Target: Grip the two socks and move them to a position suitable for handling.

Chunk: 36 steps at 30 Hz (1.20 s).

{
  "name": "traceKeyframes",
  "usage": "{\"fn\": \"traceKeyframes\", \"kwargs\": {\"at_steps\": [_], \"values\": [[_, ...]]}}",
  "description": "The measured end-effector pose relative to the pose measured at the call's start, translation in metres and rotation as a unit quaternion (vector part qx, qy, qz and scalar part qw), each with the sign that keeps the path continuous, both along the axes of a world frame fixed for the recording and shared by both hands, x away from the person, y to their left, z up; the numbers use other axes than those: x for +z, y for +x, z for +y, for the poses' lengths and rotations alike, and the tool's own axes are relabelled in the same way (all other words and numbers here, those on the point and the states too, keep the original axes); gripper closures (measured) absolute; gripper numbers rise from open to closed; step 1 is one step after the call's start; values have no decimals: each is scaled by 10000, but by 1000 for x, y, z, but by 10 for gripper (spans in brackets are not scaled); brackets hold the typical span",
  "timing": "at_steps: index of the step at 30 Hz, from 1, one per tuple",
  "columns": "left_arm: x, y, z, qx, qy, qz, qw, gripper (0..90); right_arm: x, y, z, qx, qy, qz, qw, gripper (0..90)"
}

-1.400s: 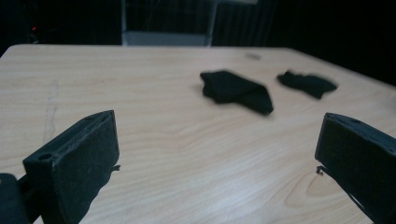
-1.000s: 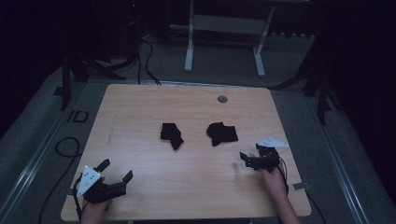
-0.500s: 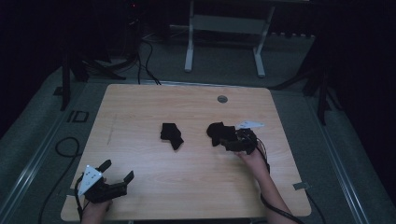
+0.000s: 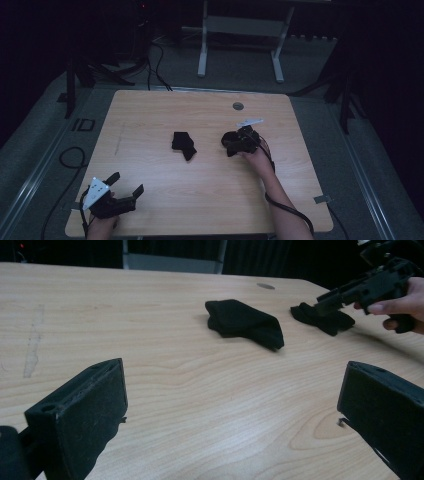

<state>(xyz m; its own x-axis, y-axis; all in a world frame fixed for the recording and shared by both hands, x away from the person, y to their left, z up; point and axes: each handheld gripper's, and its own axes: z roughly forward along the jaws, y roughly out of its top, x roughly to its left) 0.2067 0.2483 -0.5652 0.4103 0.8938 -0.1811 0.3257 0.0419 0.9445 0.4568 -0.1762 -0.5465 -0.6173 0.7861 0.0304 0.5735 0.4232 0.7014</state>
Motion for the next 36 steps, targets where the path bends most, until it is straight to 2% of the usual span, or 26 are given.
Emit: {"fn": "traceKeyframes", "kwargs": {"at_steps": [2, 5, 6, 7, 9, 12, 13, 15, 17, 18, 19, 20, 22, 23, 24, 25, 26, 27, 28, 29, 30, 32, 33, 34, 35, 36], "values": [[1, -1, 0, -2, -121, 18, 9999, 0, -7, 4, 3, -66, -26, 134, 9999, 256], [3, -2, -1, -16, -105, 42, 9999, 0, -10, 5, 4, -71, -60, 159, 9998, 287], [3, -2, -2, -27, -78, 55, 10000, 0, -9, 3, 5, -175, -227, 23, 9996, 372], [3, -1, -2, -39, -34, 84, 10000, 0, -9, 4, 5, -217, -218, 56, 9995, 414], [3, 0, -4, -53, -41, 110, 9999, 0, -8, 1, 9, -285, -448, -54, 9986, 495], [2, 0, -9, -188, -19, 206, 9996, 0, -8, -7, 16, -166, -735, -275, 9968, 716], [3, 0, -10, -243, -44, 226, 9994, 0, -8, -9, 16, -189, -725, -241, 9969, 736], [5, 0, -12, -303, -44, 276, 9992, 0, -6, -10, 16, -269, -597, -155, 9977, 759], [6, 0, -13, -540, -119, 293, 9980, 0, 0, -16, 12, -387, -240, -186, 9988, 766], [6, 0, -16, -592, 15, 280, 9979, 0, 2, -18, 11, -270, -120, -128, 9995, 766], [6, 2, -19, -715, 49, 328, 9969, 0, 5, -24, 11, -277, -45, -245, 9993, 766], [4, 2, -22, -828, 104, 352, 9959, 0, 7, -28, 13, -201, -95, -279, 9994, 766], [3, 3, -30, -923, 401, 352, 9943, 1, 10, -35, 12, -121, 231, -225, 9994, 766], [1, 4, -34, -1029, 416, 358, 9932, 1, 11, -40, 15, -31, 225, -267, 9994, 766], [1, 4, -37, -1046, 504, 344, 9926, 1, 11, -46, 19, 120, 53, -337, 9993, 766], [2, 3, -39, -1091, 577, 291, 9919, 1, 11, -49, 18, 38, 423, -246, 9988, 766], [4, 3, -39, -1080, 580, 246, 9922, 3, 11, -53, 20, 218, 475, -174, 9985, 766], [6, 3, -37, -1048, 485, 219, 9931, 25, 11, -57, 23, 297, 243, -335, 9987, 766], [7, 4, -35, -1112, 324, 224, 9930, 39, 12, -62, 23, 237, 437, -298, 9983, 767], [7, 5, -34, -1103, 242, 270, 9932, 39, 14, -64, 24, 361, 645, -121, 9972, 766], [7, 7, -34, -1047, 239, 323, 9937, 39, 18, -70, 26, 373, 406, -392, 9977, 766], [7, 10, -33, -1066, -24, 364, 9936, 41, 25, -73, 25, 456, 831, -141, 9954, 766], [8, 13, -36, -1035, -7, 423, 9937, 42, 29, -77, 27, 475, 669, -340, 9960, 766], [8, 16, -37, -1096, -39, 456, 9929, 42, 36, -81, 27, 530, 708, -394, 9953, 766], [9, 19, -39, -1098, -208, 504, 9925, 43, 41, -83, 26, 560, 1110, -159, 9921, 766], [10, 23, -41, -1162, -238, 563, 9913, 56, 46, -88, 28, 577, 993, -355, 9927, 766]]}}
